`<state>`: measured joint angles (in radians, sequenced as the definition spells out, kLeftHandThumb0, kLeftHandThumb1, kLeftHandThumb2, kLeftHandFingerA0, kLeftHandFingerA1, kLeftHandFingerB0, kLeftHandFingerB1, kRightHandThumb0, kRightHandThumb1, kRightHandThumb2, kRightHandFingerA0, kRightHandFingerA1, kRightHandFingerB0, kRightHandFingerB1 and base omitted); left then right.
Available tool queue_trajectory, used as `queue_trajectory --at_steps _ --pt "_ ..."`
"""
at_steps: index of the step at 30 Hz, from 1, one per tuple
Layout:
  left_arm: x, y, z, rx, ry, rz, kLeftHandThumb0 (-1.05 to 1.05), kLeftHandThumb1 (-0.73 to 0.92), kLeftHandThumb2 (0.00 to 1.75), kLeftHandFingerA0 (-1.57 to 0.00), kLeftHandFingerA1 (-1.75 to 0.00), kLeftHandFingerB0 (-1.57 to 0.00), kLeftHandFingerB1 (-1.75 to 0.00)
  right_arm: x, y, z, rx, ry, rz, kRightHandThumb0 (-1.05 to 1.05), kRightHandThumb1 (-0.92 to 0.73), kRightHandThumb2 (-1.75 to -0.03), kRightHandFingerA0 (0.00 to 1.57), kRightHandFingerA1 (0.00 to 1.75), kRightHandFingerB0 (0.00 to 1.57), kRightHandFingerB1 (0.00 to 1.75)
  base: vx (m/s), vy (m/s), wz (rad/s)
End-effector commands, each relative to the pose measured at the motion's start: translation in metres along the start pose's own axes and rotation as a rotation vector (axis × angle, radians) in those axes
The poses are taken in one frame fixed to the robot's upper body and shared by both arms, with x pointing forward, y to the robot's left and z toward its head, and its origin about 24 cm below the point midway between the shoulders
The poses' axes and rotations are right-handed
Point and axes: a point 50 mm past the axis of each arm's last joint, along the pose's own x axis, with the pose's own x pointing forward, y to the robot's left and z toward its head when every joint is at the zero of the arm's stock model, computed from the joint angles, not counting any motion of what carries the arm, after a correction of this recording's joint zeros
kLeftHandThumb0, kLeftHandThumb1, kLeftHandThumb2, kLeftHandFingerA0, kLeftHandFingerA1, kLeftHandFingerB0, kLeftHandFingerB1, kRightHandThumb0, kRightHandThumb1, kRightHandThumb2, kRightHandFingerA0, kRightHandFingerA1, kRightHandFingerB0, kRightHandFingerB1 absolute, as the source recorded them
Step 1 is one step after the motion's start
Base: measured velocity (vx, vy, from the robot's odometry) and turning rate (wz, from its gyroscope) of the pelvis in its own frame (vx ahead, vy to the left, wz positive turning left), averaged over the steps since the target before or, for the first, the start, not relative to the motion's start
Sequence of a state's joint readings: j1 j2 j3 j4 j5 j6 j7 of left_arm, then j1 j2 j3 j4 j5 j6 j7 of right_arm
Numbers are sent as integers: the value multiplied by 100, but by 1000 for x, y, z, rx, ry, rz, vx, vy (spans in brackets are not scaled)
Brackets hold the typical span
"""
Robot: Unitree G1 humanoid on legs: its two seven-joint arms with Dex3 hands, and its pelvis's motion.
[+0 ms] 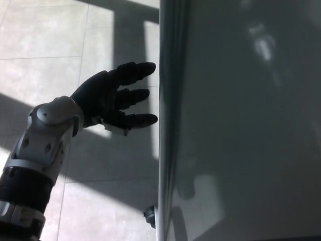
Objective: A white board is being place on the right hand side and parallel to the robot and the robot uses its left hand to grab on the leftside of the whiteboard and drag the whiteboard from the right hand side to the left hand side
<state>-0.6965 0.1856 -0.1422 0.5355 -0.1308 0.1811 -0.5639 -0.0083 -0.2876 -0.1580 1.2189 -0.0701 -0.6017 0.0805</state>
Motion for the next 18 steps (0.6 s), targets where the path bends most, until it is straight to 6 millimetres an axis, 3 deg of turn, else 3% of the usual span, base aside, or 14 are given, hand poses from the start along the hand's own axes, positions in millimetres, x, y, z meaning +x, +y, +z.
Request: queue_trajectory --at_steps 1,4,5,7,8,9,11,12,13,14,15,16,17,18 --pt "5 -10 4 18 18 -10 -50 36 72 -7 -28 0 -16 -1 -6 1 -6 -5 -6 -54 -62 -76 83 86 46 63 0 0 0" --pt "9 -17 8 31 2 -14 -58 29 64 -8 -30 0 -14 1 -5 1 -3 -2 -10 -54 -62 -75 86 86 47 63 0 0 0" --pt "11 -20 9 40 0 -17 -53 34 75 -8 -34 0 -19 1 -5 1 -2 1 -11 -55 -62 -74 87 85 47 63 0 0 0" --pt "15 -29 14 47 -5 -17 -53 33 74 -8 -34 0 -17 1 -4 1 10 3 -12 -53 -62 -73 89 85 48 63 0 0 0" --pt "16 -31 14 41 -10 -21 -60 29 65 -10 -32 0 -14 1 -3 1 32 3 -9 -53 -62 -73 87 86 49 63 0 0 0" --pt "17 -33 15 38 -15 -24 -64 38 55 -9 -28 0 -19 1 -2 1 30 3 -7 -53 -62 -74 86 86 48 64 0 0 0" --pt "20 -39 16 26 -26 -33 -64 38 55 -7 -28 0 -18 1 -3 1 5 3 -7 -54 -63 -72 89 85 48 63 0 0 0" --pt "21 -42 18 20 -28 -43 -54 35 75 -5 -25 0 -16 1 -3 1 12 0 -5 -54 -63 -72 90 86 49 64 0 0 0" --pt "22 -44 20 0 -33 -56 -54 34 75 -3 -24 0 -16 2 -2 2 23 0 0 -54 -63 -72 89 87 49 65 0 0 0" --pt "22 -46 21 -15 -45 -75 -60 41 53 -2 -28 0 -11 3 -2 3 23 -1 1 -56 -49 -97 89 89 45 68 0 0 0" --pt "23 -48 23 -26 -59 -96 -60 41 53 -2 -28 0 -11 3 -2 3 16 -2 0 -56 -49 -97 89 89 45 68 0 0 0" --pt "25 -52 23 -32 -61 -109 -61 32 65 -6 -28 0 -7 3 -3 3 -26 -4 -10 -57 -64 -70 90 83 50 63 0 0 0" --pt "26 -54 23 -35 -64 -116 -63 42 53 -7 -30 0 -10 2 -3 2 -27 -1 -8 -57 -64 -70 89 83 49 63 0 0 0" --pt "27 -55 24 -40 -65 -121 -61 42 53 -8 -29 0 -9 2 -3 2 -21 0 -6 -56 -63 -72 90 85 48 64 0 0 0"
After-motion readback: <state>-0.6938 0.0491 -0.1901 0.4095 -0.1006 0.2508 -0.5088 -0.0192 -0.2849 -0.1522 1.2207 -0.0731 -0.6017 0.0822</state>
